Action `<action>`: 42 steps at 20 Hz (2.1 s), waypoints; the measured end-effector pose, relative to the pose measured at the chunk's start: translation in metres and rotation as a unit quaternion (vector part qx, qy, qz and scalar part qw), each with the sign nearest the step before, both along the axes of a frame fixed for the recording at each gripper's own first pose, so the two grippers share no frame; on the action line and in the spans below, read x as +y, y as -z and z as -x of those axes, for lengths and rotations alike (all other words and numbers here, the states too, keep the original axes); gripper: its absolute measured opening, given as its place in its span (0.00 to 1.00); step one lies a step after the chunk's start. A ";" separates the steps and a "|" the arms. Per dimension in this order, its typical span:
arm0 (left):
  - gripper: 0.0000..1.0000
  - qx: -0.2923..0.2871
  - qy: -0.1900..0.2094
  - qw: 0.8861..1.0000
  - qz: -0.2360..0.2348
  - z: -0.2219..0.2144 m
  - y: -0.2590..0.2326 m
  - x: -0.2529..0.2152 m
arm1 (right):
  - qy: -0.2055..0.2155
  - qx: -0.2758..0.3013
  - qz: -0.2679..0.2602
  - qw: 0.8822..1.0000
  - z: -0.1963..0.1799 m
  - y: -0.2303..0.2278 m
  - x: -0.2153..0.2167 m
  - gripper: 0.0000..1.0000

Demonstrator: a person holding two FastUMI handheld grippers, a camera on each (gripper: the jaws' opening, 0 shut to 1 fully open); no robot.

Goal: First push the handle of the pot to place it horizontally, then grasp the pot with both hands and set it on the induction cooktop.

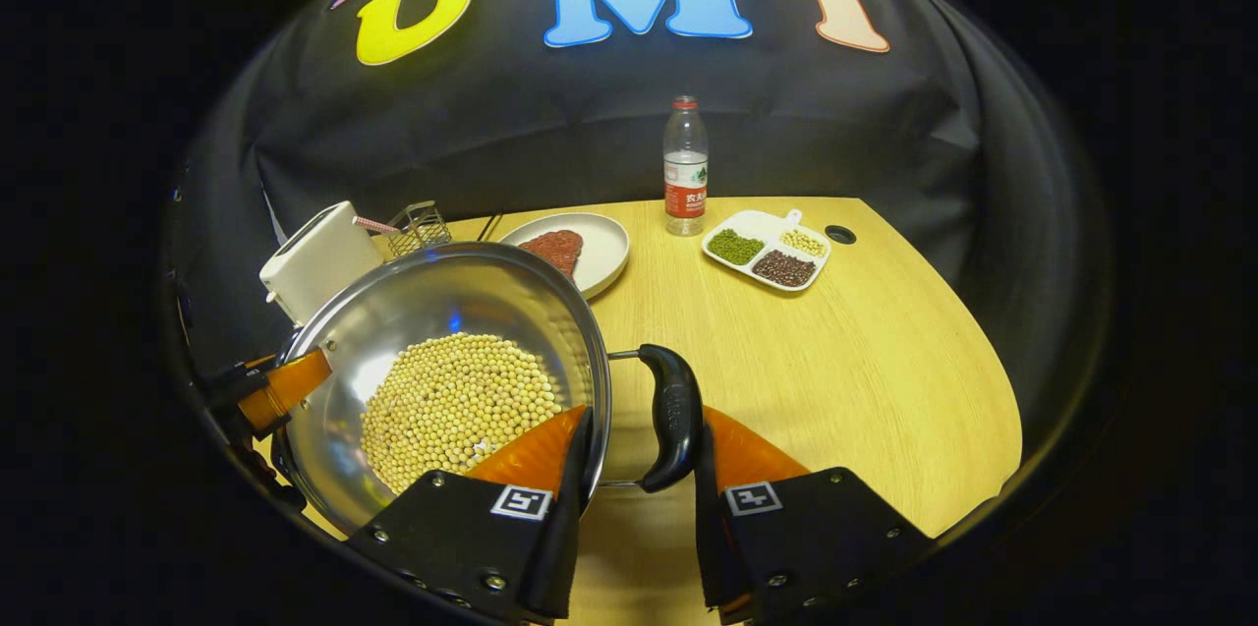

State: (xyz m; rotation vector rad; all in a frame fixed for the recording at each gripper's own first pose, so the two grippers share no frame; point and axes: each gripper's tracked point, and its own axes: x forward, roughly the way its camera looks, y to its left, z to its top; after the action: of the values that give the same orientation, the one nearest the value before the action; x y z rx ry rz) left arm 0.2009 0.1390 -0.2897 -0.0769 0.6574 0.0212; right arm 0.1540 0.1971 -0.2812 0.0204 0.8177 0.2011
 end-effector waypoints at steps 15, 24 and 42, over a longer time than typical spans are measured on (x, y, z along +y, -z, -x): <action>0.60 -0.005 0.004 1.000 -0.004 -0.012 0.009 0.115 | 0.012 -0.004 -0.007 1.000 0.014 -0.003 0.106 0.49; 0.63 -0.005 -0.004 1.000 -0.008 -0.023 0.029 0.166 | 0.015 0.001 -0.013 1.000 0.013 0.005 0.156 0.49; 0.98 -0.224 0.009 0.972 -0.077 0.016 -0.158 0.080 | 0.023 -0.221 -0.014 0.975 0.019 -0.130 0.031 0.97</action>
State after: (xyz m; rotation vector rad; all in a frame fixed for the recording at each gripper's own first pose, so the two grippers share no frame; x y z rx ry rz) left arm 0.1845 0.2189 -0.1313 0.0735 0.2029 0.0361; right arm 0.1353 0.2285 -0.1512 0.0212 0.3698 0.1645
